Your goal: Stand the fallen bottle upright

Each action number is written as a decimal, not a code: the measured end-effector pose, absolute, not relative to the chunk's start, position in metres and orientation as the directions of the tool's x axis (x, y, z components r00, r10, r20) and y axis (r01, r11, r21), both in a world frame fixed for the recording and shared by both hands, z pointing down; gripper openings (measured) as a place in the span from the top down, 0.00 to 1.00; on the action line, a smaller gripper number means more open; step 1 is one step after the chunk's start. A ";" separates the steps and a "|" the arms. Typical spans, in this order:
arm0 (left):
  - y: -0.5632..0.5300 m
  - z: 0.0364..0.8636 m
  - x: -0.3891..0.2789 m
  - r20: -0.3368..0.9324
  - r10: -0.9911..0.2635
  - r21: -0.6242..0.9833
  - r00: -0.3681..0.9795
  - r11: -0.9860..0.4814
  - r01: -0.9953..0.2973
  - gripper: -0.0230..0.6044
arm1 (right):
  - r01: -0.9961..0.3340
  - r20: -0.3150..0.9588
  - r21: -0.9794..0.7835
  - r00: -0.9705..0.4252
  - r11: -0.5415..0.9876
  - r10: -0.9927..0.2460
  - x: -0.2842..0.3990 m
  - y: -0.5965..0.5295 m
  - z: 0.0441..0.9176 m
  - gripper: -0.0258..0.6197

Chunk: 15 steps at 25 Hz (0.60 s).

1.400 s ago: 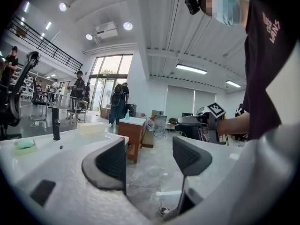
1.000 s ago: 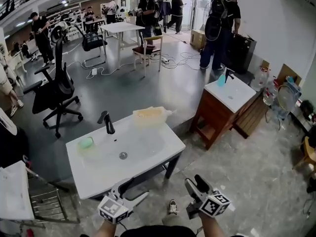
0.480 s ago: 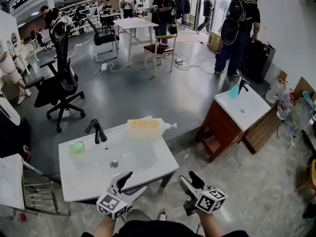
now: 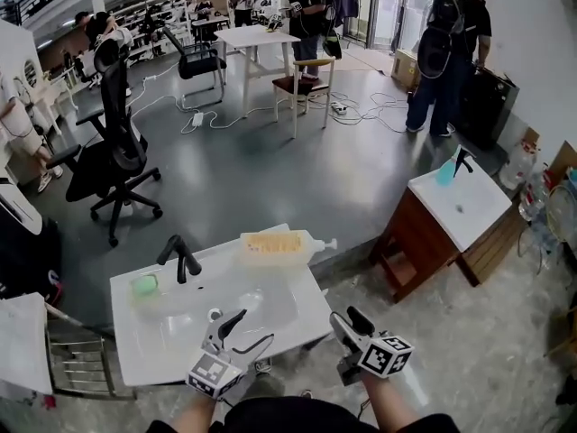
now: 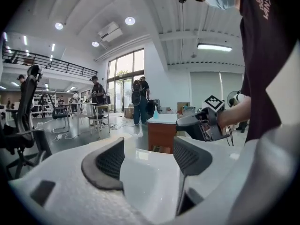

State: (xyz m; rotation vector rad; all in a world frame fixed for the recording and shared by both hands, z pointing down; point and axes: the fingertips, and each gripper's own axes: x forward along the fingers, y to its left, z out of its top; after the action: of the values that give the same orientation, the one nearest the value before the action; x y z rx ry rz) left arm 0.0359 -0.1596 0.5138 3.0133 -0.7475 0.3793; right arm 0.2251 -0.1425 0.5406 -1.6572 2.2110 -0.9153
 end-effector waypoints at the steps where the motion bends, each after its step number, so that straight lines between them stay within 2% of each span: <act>1: -0.171 0.510 0.036 0.239 -0.453 -0.054 0.859 -0.889 -0.455 0.45 | -0.785 0.186 -0.600 -0.324 0.154 -0.928 0.226 -0.153 0.543 0.55; 11: -0.270 0.500 0.053 0.257 -0.390 -0.161 0.884 -0.919 -0.359 0.45 | -0.804 0.214 -0.590 -0.237 0.068 -0.948 0.249 -0.247 0.564 0.62; 15: -0.304 0.511 0.063 0.289 -0.377 -0.187 0.880 -0.924 -0.334 0.45 | -0.749 0.212 -0.661 -0.231 0.035 -0.949 0.259 -0.286 0.580 0.62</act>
State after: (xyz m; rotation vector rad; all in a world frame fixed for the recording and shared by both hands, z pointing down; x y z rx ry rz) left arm 0.0634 -0.3040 0.5106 3.1729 -0.6030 0.5314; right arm 0.2594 -0.2855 0.5799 -1.7369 2.0299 -0.9953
